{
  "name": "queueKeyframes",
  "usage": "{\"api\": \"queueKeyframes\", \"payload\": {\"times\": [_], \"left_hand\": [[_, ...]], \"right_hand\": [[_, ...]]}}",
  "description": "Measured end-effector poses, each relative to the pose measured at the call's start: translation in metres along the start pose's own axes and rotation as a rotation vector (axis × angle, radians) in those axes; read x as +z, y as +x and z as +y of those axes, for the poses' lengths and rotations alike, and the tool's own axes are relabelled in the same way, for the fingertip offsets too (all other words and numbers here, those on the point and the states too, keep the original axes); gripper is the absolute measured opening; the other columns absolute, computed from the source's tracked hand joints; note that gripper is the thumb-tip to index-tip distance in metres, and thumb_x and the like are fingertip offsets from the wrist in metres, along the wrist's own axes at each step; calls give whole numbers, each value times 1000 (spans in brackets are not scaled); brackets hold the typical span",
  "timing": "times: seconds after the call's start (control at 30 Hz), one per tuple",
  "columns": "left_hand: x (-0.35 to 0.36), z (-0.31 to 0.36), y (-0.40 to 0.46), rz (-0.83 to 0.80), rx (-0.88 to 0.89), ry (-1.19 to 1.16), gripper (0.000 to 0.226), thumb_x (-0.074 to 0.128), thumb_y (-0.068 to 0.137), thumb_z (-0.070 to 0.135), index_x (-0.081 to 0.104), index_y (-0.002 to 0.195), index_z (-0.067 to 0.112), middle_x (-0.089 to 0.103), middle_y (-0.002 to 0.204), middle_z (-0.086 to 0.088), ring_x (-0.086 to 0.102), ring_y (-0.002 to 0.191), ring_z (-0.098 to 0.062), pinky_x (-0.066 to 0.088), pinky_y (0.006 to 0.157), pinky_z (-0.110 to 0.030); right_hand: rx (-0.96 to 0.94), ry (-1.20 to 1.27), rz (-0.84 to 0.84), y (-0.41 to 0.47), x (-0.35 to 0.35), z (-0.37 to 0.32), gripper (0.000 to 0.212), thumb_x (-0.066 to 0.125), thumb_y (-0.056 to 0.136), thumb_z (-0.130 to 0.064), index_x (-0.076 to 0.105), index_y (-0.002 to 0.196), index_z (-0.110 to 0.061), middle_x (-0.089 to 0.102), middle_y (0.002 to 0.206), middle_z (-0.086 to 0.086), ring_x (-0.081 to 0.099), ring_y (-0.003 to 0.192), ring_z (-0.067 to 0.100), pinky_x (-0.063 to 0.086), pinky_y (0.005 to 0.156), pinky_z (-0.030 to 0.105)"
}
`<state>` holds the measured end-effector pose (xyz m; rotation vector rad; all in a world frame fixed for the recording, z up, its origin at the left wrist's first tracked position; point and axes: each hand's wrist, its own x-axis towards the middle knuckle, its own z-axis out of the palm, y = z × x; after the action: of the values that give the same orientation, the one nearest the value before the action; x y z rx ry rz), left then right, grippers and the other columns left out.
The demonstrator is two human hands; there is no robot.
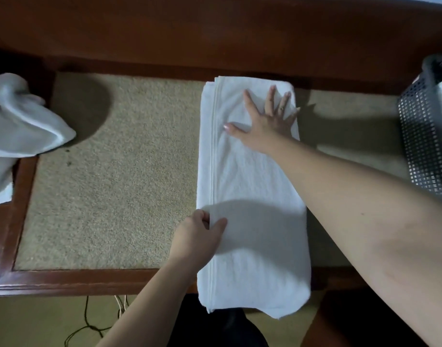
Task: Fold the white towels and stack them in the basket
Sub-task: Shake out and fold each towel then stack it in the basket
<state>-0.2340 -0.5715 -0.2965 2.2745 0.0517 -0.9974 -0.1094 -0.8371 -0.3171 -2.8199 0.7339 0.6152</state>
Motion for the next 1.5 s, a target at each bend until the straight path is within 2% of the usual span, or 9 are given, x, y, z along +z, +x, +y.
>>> {"api": "queueKeyframes", "payload": {"times": [0.2, 0.47, 0.63, 0.83, 1.0, 1.17, 1.27, 1.37, 1.5], "left_hand": [[0, -2, 4, -15, 5, 22, 22, 68, 94, 49, 61, 93, 29, 67, 86, 9, 63, 78, -6, 44, 61, -26], [4, -4, -13, 75, 43, 43, 27, 65, 96, 51, 55, 95, 26, 63, 79, 7, 61, 74, -11, 44, 59, -31], [19, -17, -25, 160, 92, 181, 37, 60, 93, 60, 48, 84, 26, 54, 86, 6, 51, 89, -22, 40, 73, -37], [31, -33, -46, 188, 20, 165, 40, 67, 89, 60, 51, 108, 28, 41, 109, -3, 45, 107, -29, 37, 102, -40], [35, -46, -78, 215, 54, 87, 48, 73, 87, 53, 43, 114, 27, 44, 109, 2, 57, 105, -28, 46, 94, -41], [46, -72, -111, 202, -56, -11, 60, 78, 81, 60, 42, 111, 23, 55, 111, 2, 60, 91, -19, 48, 76, -35], [52, -84, -116, 105, -203, 0, 71, 74, 77, 73, 44, 110, 18, 60, 108, 1, 64, 98, -22, 48, 77, -35], [56, -94, -113, -73, -308, 100, 107, 58, 58, 102, 56, 116, 12, 66, 108, 3, 65, 98, -19, 47, 71, -33], [61, -99, -108, -123, -292, -86, 115, 68, 47, 102, 65, 125, 17, 72, 114, 2, 68, 103, -19, 57, 92, -42]], "right_hand": [[-48, 14, -85, 14, -16, -21, 136, 30, 42, -116, -25, 152, -58, -39, 164, 13, -36, 146, 55, -13, 105, 85], [24, 92, 123, -31, -1, 9, 97, 21, 84, -94, 1, 164, -43, -16, 174, 7, -21, 156, 42, -3, 121, 73], [37, 48, 49, -35, 25, 22, 119, 11, 65, -109, -17, 161, -44, -29, 170, 11, -29, 155, 37, -10, 124, 63], [-43, 59, -49, -35, 16, 31, 122, 14, 64, -109, -23, 160, -43, -37, 166, 9, -38, 151, 35, -17, 122, 64], [-147, 90, -46, -103, 45, 51, 85, 20, 99, -76, -11, 165, -33, -28, 171, 7, -25, 157, 29, -4, 127, 60], [-197, 129, 7, -248, 118, 79, 77, 18, 107, -63, -13, 166, -25, -28, 171, 5, -29, 156, 22, -4, 129, 52], [-202, 317, 119, -316, 148, 91, 69, 36, 109, -49, 18, 167, -16, -1, 175, 12, -6, 162, 28, 11, 128, 48], [20, 559, 368, -372, 171, 91, 42, 64, 92, -26, 64, 130, -9, 46, 149, 10, 45, 139, 34, 42, 110, 45], [615, 923, 224, -403, 178, 95, 43, 80, 82, -9, 49, 111, -16, 50, 114, 5, 58, 106, 34, 40, 71, 28]]}}
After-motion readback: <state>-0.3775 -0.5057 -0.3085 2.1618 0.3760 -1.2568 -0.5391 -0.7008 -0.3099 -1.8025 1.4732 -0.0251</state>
